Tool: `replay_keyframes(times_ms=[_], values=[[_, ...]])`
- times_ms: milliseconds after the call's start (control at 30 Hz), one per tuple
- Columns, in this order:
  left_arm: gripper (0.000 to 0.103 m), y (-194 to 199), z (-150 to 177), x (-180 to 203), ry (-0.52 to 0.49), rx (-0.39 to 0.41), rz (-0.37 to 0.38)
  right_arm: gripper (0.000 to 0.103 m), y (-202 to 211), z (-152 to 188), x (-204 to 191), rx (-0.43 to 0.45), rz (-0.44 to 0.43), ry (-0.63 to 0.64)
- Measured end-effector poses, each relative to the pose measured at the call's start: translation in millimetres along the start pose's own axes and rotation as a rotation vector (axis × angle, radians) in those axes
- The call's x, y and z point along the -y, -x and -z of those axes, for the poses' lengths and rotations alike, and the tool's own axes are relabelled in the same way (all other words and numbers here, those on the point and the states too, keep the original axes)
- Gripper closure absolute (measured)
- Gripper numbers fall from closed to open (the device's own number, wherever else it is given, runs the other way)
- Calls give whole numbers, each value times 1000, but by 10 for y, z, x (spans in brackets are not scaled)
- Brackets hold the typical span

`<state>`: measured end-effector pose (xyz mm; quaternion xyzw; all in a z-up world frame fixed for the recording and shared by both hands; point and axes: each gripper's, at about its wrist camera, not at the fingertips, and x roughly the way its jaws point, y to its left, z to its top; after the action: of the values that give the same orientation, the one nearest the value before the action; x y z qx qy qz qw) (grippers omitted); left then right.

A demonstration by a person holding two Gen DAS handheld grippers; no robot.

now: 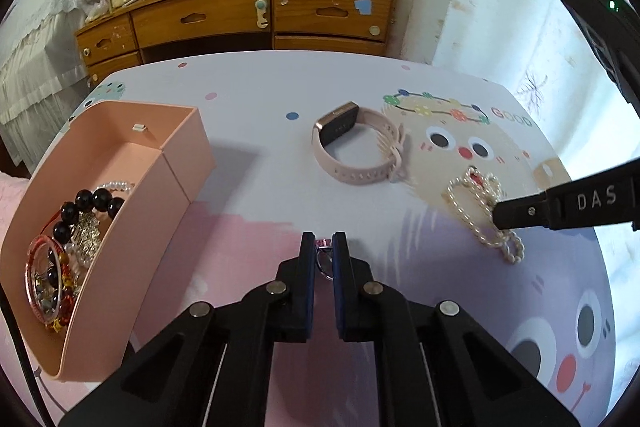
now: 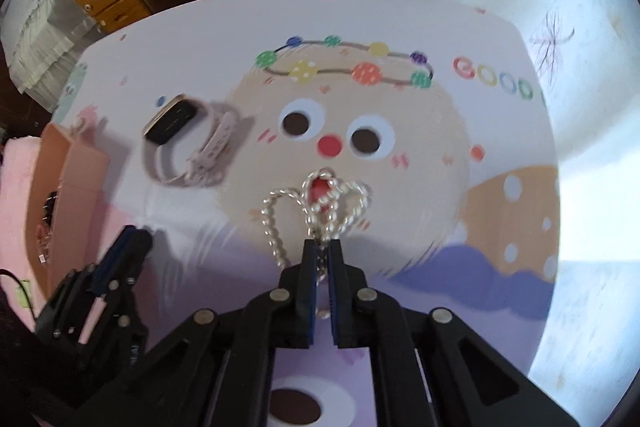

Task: Organize jewelry
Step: 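Grasp the pink-stone ring with the left tool while the right grasps the pearl necklace, then drop the ring into the pink box with the left tool while the right drops the necklace in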

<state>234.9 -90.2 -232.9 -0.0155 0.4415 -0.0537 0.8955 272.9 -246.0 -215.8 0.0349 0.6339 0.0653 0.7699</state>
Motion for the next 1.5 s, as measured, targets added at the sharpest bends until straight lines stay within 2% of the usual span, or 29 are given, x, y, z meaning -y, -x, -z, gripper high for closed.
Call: replay_keyframes(times_ms=[300,333,533,933,1300,1500], values=[[97,281,83,-117,25,4,40,99,23,261,-59,-34,-119,-61],[97,314,83,-138,27,6,42,99,-3,212,-54,-34,-132,-66],[97,607,17,-310,31,35,47,98,231,245,-175,9,-179,-95],[97,1219,-163,-766,-35,77,36,98,1147,-4,-647,226,-236,-72],[97,1437,-290,-1289,-22,94,29,98,2029,-312,-1403,458,-302,69],[97,1433,-336,-1578,4,95,26,98,2216,-453,-1889,511,-384,168]])
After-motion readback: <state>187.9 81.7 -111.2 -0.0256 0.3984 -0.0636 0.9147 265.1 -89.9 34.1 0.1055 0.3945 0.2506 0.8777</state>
